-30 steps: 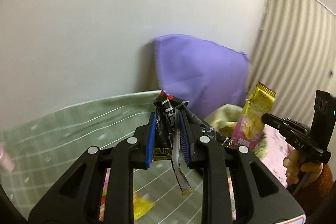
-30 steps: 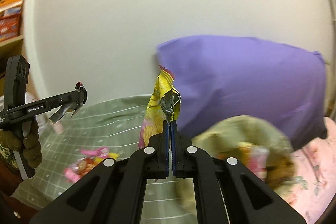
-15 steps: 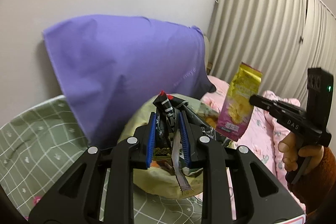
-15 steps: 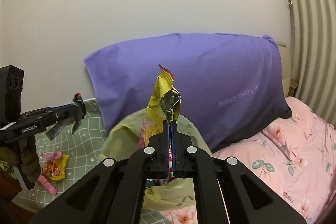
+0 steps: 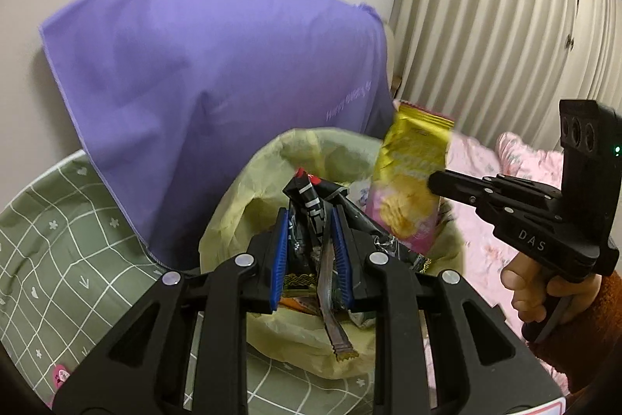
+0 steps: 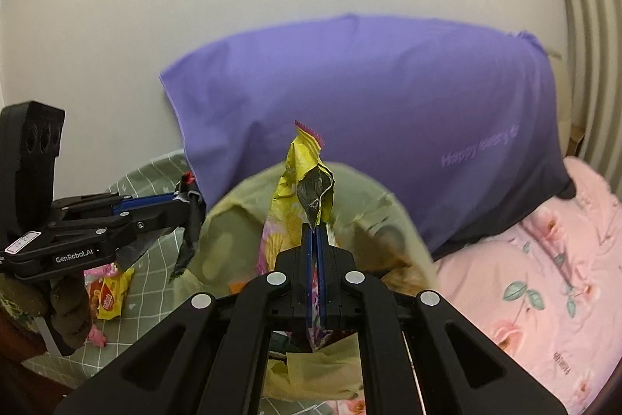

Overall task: Collect trash
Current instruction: 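Carry the dark wrapper and chip bag into the yellow trash bag and release both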

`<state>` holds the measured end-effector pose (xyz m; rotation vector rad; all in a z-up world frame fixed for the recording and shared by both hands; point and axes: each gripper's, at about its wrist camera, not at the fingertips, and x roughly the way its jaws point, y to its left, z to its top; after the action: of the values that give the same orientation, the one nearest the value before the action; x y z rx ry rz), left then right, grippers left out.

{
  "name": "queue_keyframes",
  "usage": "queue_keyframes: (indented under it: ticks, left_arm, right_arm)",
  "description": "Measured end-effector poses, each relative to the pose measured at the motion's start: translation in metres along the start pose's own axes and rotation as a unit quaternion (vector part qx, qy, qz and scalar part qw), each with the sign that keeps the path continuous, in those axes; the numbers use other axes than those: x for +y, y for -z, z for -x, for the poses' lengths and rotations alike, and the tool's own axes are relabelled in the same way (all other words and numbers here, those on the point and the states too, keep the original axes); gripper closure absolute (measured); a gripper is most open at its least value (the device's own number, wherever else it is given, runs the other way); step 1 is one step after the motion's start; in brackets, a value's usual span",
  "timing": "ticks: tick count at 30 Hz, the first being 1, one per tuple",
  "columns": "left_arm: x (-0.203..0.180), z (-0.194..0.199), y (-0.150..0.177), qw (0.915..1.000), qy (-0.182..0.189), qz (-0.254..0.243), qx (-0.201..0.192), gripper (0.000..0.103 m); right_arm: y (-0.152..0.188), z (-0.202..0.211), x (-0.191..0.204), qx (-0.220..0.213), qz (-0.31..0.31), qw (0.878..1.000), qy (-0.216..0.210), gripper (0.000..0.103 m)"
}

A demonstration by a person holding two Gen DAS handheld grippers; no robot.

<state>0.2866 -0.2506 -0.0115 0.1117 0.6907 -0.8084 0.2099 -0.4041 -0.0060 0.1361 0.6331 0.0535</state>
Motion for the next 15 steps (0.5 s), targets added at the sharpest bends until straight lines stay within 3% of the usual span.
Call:
queue_keyframes:
  ticks: [7,15]
  left_arm:
    - [-0.007,-0.059,0.01,0.9964,-0.019,-0.035,0.074,0.082]
    - [0.004,-0.066,0.02,0.9957,-0.01,-0.027,0.088,0.082]
  right_arm:
    - [0.004,-0.02,-0.009,0.026,-0.018,0.999,-0.022,0.099]
    - [0.01,-0.037,-0.01,0.048,-0.023,0.998,-0.045,0.099]
